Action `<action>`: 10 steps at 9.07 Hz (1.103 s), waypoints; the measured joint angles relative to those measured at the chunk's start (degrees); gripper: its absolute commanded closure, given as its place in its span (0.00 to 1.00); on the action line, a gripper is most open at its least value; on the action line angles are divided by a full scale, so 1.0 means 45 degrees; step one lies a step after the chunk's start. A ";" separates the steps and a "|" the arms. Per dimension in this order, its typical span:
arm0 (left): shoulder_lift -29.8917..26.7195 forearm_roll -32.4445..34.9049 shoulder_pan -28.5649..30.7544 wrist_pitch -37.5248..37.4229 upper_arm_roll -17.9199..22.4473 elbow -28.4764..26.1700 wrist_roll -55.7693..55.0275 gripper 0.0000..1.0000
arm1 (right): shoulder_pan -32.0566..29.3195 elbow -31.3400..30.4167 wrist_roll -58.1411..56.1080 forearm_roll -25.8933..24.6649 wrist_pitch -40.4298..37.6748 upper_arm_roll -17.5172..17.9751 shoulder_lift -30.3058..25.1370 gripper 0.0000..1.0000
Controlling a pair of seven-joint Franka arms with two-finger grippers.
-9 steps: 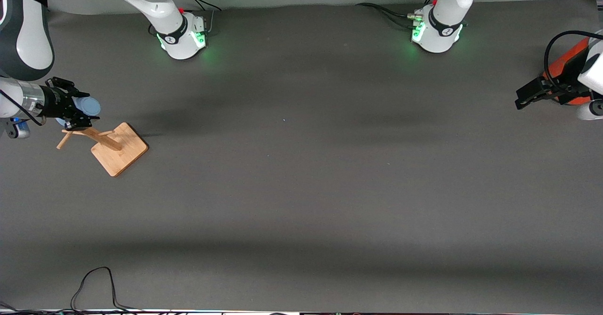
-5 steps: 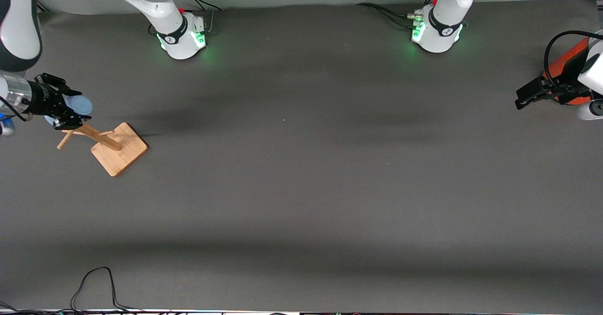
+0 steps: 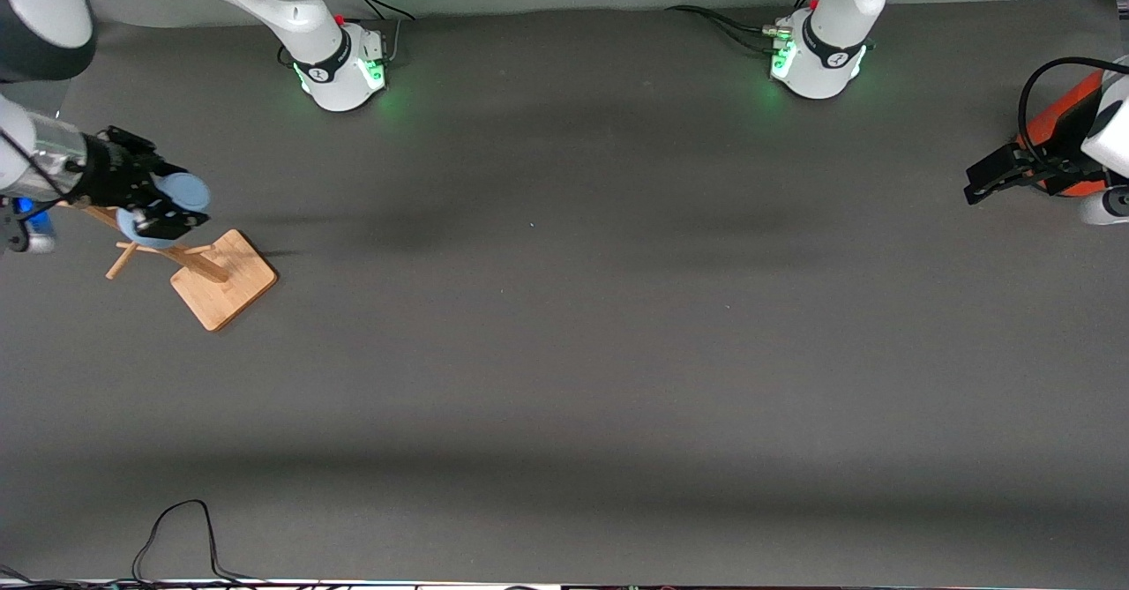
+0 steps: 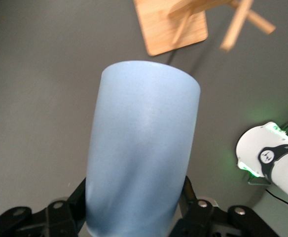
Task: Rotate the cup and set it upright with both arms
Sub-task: 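Pull the blue cup off the peg and carry it to mid-table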
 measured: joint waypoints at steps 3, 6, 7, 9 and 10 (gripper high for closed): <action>0.0001 -0.0095 -0.0004 -0.0007 -0.0005 0.0000 0.0000 0.00 | 0.1420 0.0693 0.0239 0.0513 0.0013 0.0039 0.0706 0.71; 0.0014 -0.0194 -0.0014 -0.0173 -0.0010 0.0000 0.0000 0.00 | 0.2880 0.0805 -0.0342 0.0628 0.0950 0.0070 0.1476 0.76; 0.0018 -0.0201 -0.0028 -0.0265 -0.0013 0.0000 0.0000 0.00 | 0.3511 0.0802 -0.0430 0.0629 0.1613 0.0076 0.1894 0.76; 0.0036 -0.0213 -0.0079 -0.0340 -0.0014 -0.0001 0.0000 0.00 | 0.4604 0.1058 -0.0444 0.0634 0.3024 0.0088 0.3063 0.75; 0.0075 -0.0220 -0.0105 -0.0361 -0.0014 -0.0009 0.0000 0.00 | 0.5151 0.1600 -0.0444 0.0642 0.3500 0.0096 0.3878 0.74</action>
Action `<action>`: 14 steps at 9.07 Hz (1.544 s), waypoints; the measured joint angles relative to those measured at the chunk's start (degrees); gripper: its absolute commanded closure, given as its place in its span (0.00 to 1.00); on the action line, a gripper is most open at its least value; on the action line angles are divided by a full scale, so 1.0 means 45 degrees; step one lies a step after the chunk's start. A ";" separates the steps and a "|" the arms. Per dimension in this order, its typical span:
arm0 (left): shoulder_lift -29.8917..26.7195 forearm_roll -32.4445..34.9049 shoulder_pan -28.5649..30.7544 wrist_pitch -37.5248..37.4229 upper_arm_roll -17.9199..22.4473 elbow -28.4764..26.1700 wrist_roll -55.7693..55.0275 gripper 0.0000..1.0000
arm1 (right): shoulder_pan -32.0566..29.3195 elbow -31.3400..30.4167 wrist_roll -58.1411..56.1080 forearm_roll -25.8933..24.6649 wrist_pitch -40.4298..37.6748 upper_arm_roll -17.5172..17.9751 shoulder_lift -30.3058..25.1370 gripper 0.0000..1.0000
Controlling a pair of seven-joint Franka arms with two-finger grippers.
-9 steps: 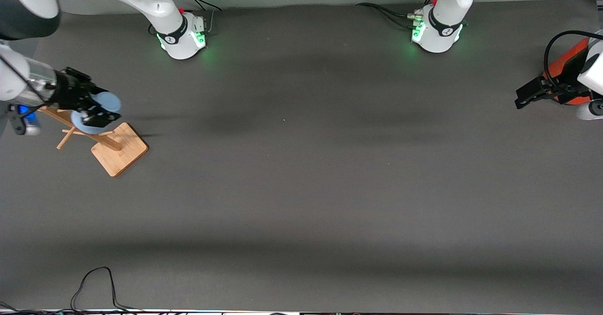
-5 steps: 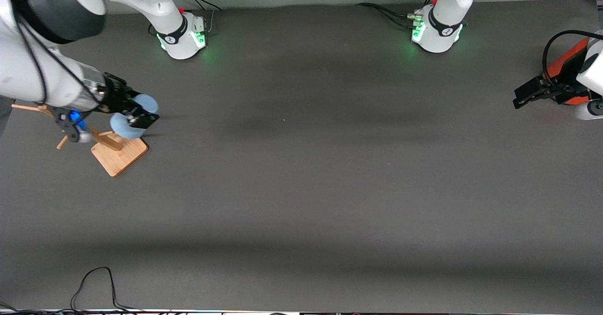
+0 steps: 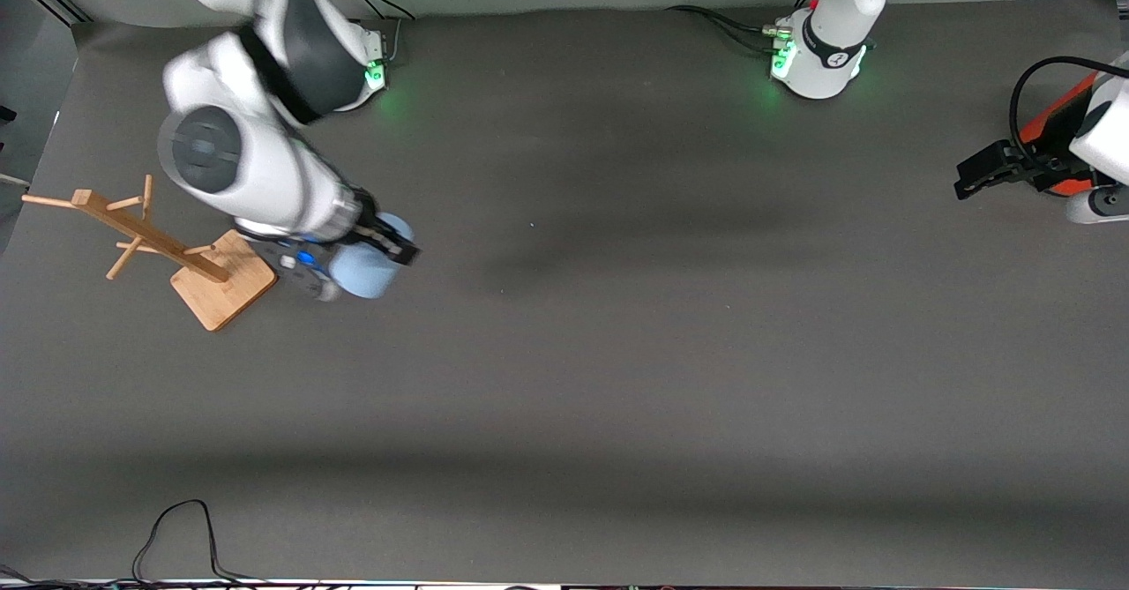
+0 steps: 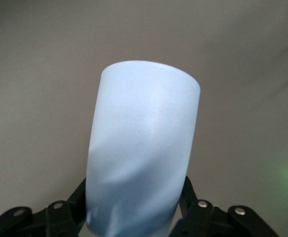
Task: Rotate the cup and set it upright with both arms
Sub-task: 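Pull the blue cup off the peg and carry it to mid-table, then lower the cup onto the table while the left gripper approaches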
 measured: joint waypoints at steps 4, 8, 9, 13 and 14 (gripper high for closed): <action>0.0387 -0.0026 -0.0142 -0.0477 -0.0077 -0.0026 0.0069 0.00 | 0.2346 0.2057 0.0030 0.0329 0.3741 0.0028 0.3882 0.75; 0.1372 -0.0142 -0.0372 -0.1370 -0.0186 0.0019 0.0086 0.00 | 0.4782 0.2516 0.0494 0.0366 0.8025 0.0012 0.6370 0.69; 0.1931 -0.0651 -0.0407 -0.1392 -0.0227 0.0224 0.0086 0.00 | 0.5380 0.2808 0.0743 0.0345 0.8699 -0.0060 0.6860 0.62; 0.4985 -0.2369 -0.0416 -0.1426 -0.0292 0.2027 -0.0695 0.00 | 0.6075 0.3749 0.2122 -0.1046 0.9362 -0.0332 0.8359 0.24; 0.5699 -0.2571 -0.0416 -0.1440 -0.0294 0.2303 -0.0884 0.00 | 0.6030 0.3767 0.2123 -0.1052 0.9355 -0.0427 0.8355 0.00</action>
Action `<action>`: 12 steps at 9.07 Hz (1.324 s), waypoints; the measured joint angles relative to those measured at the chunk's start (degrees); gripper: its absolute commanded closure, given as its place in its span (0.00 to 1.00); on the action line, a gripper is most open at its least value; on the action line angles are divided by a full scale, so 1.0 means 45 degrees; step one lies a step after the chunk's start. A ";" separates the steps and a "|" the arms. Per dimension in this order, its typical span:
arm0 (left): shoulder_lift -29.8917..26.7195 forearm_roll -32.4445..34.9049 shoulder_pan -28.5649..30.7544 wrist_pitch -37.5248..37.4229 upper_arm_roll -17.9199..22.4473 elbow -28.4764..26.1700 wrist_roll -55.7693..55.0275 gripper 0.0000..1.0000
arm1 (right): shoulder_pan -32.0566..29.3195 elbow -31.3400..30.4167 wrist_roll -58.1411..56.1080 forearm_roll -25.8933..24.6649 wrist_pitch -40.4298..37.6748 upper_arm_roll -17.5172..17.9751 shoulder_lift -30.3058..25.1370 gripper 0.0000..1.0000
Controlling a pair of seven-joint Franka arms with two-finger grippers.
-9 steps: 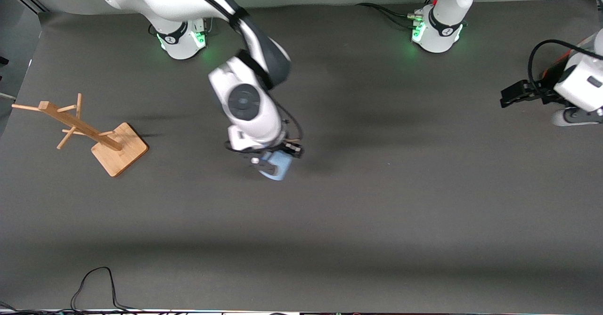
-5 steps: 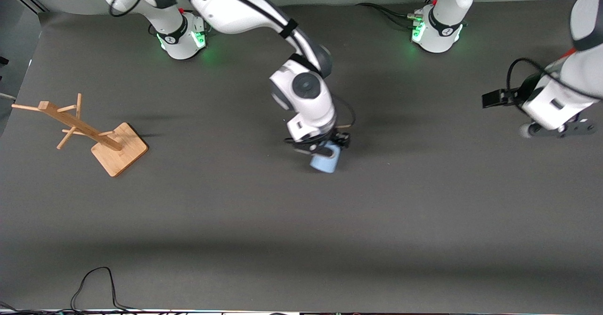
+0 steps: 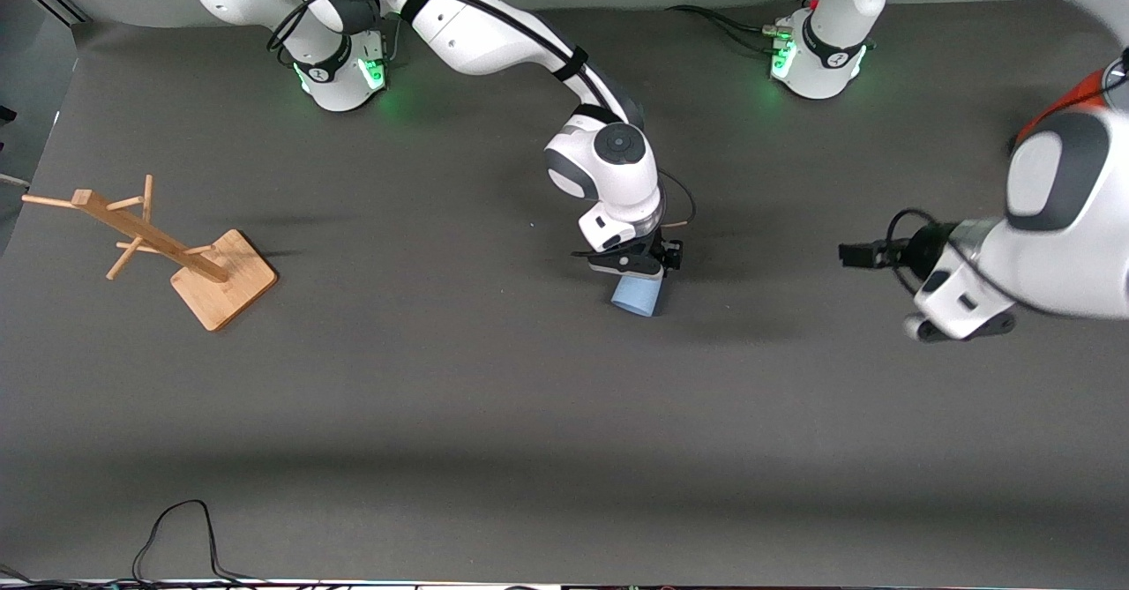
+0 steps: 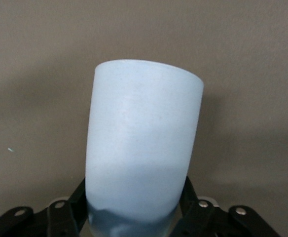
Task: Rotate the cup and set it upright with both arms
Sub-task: 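Lower the cup onto the table while the left gripper approaches, then release the cup and withdraw the right gripper toward the stand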
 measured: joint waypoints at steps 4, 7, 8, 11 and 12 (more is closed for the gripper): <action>0.2689 -0.0981 -0.0039 0.0040 -0.0439 0.1259 -0.1580 0.00 | -0.1201 0.0199 -0.0458 0.0257 -0.1892 -0.0264 -0.0852 0.00; 0.3753 -0.0990 -0.0176 0.0487 -0.0821 0.2265 -0.2211 0.00 | -0.1599 0.0218 -0.1316 0.1197 -0.3952 -0.0271 -0.2005 0.00; 0.3923 -0.0998 -0.0249 0.0704 -0.1018 0.2363 -0.2433 0.00 | -0.2115 0.0248 -0.2418 0.1943 -0.4719 -0.0327 -0.2396 0.00; 0.4405 -0.1027 -0.1619 0.3067 -0.1382 0.2641 -0.4004 0.00 | -0.4900 0.0278 -0.5945 0.2837 -0.8435 -0.0395 -0.4044 0.00; 0.4641 -0.1028 -0.2293 0.4231 -0.1403 0.2680 -0.4503 0.00 | -0.5930 0.0272 -0.7164 0.2919 -0.9725 -0.0402 -0.4557 0.00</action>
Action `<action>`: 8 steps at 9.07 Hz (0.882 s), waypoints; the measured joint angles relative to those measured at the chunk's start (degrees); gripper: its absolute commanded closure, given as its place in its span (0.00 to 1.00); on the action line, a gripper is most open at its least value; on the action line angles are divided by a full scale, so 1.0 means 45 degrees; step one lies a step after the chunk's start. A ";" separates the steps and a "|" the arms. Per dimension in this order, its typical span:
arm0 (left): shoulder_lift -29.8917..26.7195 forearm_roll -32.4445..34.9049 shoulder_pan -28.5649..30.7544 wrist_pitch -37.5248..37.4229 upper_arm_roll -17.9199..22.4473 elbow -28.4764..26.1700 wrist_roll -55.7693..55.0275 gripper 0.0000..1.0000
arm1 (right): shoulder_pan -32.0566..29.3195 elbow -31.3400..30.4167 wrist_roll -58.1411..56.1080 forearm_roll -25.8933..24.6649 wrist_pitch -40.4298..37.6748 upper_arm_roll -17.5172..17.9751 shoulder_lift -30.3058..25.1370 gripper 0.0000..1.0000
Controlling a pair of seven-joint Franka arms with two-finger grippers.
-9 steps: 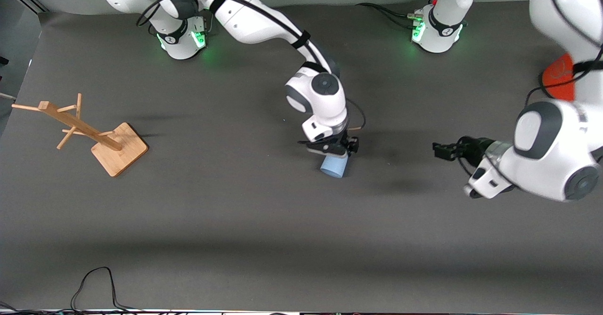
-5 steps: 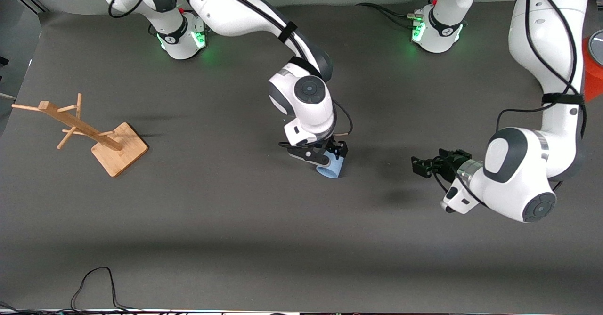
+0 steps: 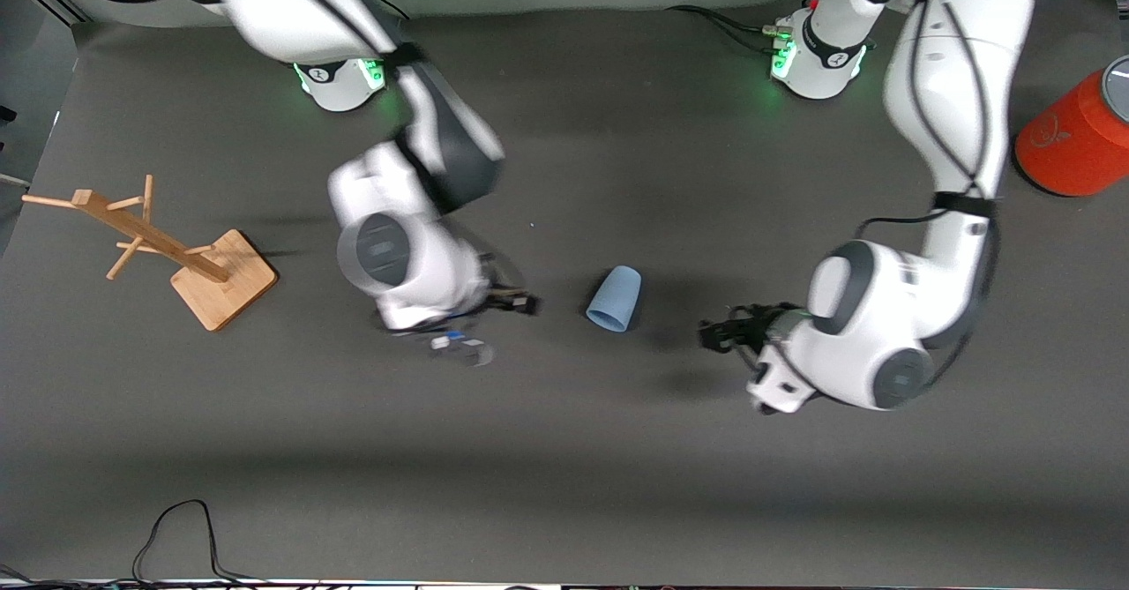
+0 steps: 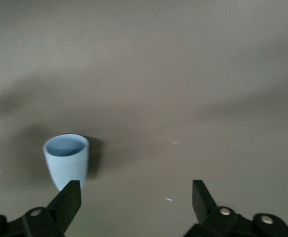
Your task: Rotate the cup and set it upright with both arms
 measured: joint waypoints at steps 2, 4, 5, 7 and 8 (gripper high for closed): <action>0.0713 0.0000 -0.0943 0.2264 0.0004 0.0283 -0.0507 0.00 | -0.2194 -0.0009 -0.2597 0.0058 -0.2273 -0.0018 -0.0751 0.00; 0.1412 0.0033 -0.1392 0.3042 0.0020 0.0494 -0.0516 0.00 | -0.4216 -0.0015 -0.4274 0.0023 -0.3799 -0.0121 -0.1491 0.00; 0.1677 0.0144 -0.1758 0.3001 0.0041 0.0505 -0.0707 0.00 | -0.4682 -0.0106 -0.4792 -0.0237 -0.4314 -0.0407 -0.2145 0.00; 0.2035 0.0450 -0.2377 0.2889 0.0055 0.0510 -0.1285 0.06 | -0.4702 -0.1248 -0.5663 -0.1146 -0.4551 -0.0963 -0.4309 0.00; 0.2134 0.0743 -0.2615 0.2637 0.0058 0.0516 -0.1536 0.36 | -0.4679 -0.1744 -0.5917 -0.1587 -0.4551 -0.1156 -0.5201 0.00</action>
